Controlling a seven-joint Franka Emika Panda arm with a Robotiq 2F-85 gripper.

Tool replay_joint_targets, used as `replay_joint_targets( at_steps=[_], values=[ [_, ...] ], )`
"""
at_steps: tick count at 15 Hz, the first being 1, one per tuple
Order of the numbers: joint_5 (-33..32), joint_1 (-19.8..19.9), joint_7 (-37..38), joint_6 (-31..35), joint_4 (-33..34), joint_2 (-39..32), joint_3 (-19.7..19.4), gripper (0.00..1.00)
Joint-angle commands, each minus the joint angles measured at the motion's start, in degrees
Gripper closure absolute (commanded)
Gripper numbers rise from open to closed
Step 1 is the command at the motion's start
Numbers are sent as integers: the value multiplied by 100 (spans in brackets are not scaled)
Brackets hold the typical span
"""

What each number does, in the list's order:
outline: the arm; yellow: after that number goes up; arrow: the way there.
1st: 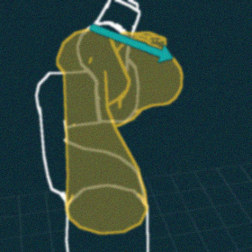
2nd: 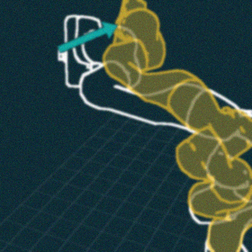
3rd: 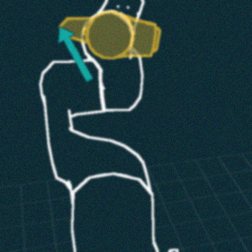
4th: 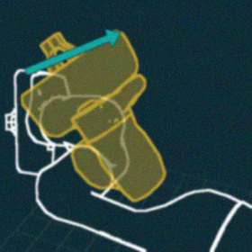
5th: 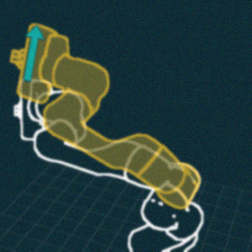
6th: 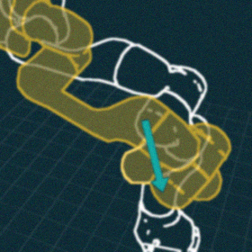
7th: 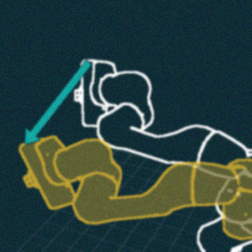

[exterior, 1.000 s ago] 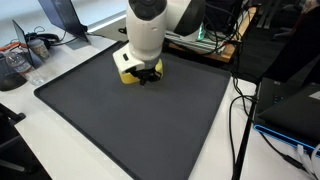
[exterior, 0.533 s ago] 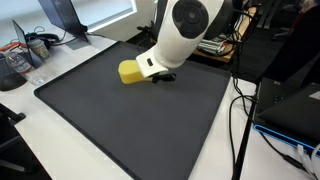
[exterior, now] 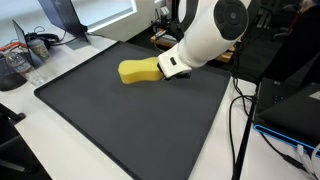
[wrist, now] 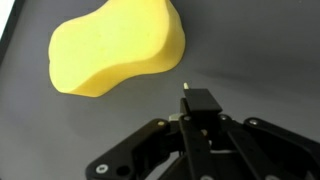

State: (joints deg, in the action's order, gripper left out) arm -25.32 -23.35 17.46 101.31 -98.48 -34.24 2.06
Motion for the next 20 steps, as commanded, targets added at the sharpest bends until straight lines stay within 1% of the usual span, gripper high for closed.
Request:
replay_joint_targets(
  at_steps=[1,3,6,10,13,16,17,18,20],
  values=[
    [-116,28,47,79,-630,698,212,97],
    [-61,62,-13,154,-1025,1162,356,97],
    [104,197,-164,341,-1794,2038,610,97],
    [373,445,-585,802,-2815,3320,873,97],
    [827,677,-1596,1298,-3535,4291,902,97],
    [1587,864,-2815,1607,-4226,5270,636,97],
    [1711,954,-2899,1699,-4431,5592,509,97],
    [1377,925,-2436,1381,-3773,4780,787,88],
    [1541,1025,-2749,1500,-4122,5292,612,88]
  ],
)
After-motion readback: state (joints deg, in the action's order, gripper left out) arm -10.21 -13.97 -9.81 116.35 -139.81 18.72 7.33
